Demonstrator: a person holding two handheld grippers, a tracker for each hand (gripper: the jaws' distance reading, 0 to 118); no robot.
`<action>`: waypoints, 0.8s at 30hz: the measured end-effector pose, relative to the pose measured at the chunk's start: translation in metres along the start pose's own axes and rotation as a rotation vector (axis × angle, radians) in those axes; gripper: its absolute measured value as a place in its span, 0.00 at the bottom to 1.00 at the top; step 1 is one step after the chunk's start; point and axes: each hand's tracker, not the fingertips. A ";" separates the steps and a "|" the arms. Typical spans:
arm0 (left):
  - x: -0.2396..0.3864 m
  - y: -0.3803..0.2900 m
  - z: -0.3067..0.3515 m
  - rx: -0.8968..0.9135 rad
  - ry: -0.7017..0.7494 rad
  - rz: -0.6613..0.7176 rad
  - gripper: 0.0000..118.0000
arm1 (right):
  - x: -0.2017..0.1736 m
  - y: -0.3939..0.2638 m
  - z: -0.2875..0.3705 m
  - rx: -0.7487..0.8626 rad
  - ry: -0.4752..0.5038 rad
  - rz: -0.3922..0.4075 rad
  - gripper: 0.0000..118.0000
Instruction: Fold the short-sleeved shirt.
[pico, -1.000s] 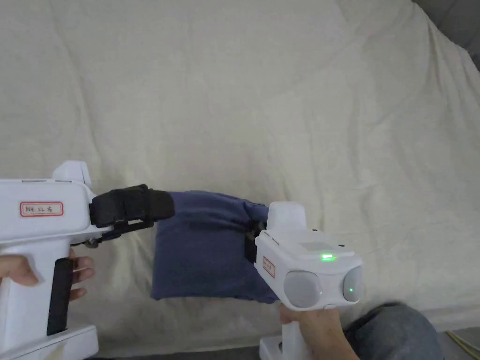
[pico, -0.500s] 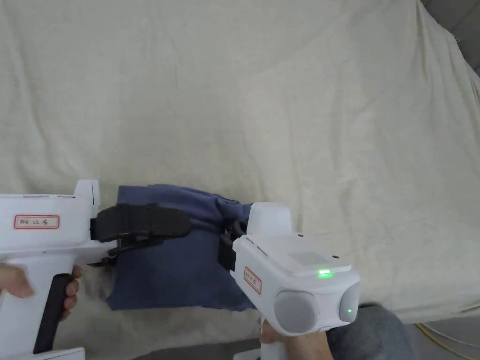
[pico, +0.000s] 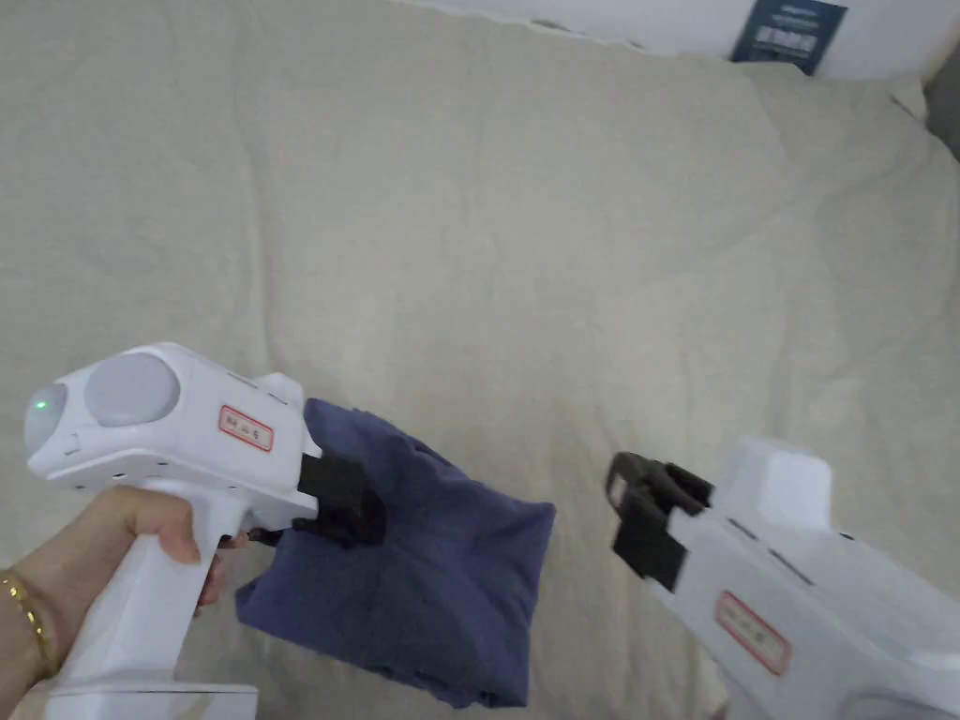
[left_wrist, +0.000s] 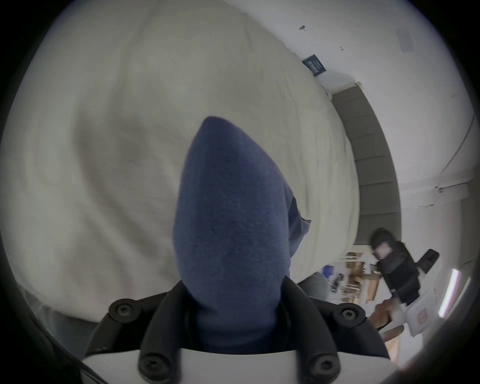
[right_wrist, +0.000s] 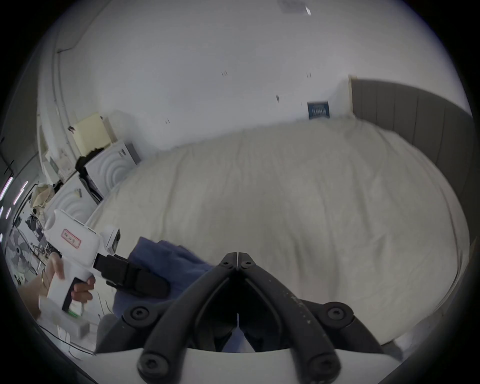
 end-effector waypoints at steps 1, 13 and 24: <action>-0.012 0.004 0.018 0.021 0.042 0.008 0.17 | -0.001 0.006 0.009 0.013 0.003 0.014 0.01; -0.276 0.087 0.221 0.268 0.772 0.296 0.17 | -0.025 0.019 -0.015 -0.024 -0.008 0.022 0.01; -0.369 0.111 0.221 0.341 1.318 0.072 0.94 | -0.054 0.020 -0.078 -0.133 -0.002 0.093 0.01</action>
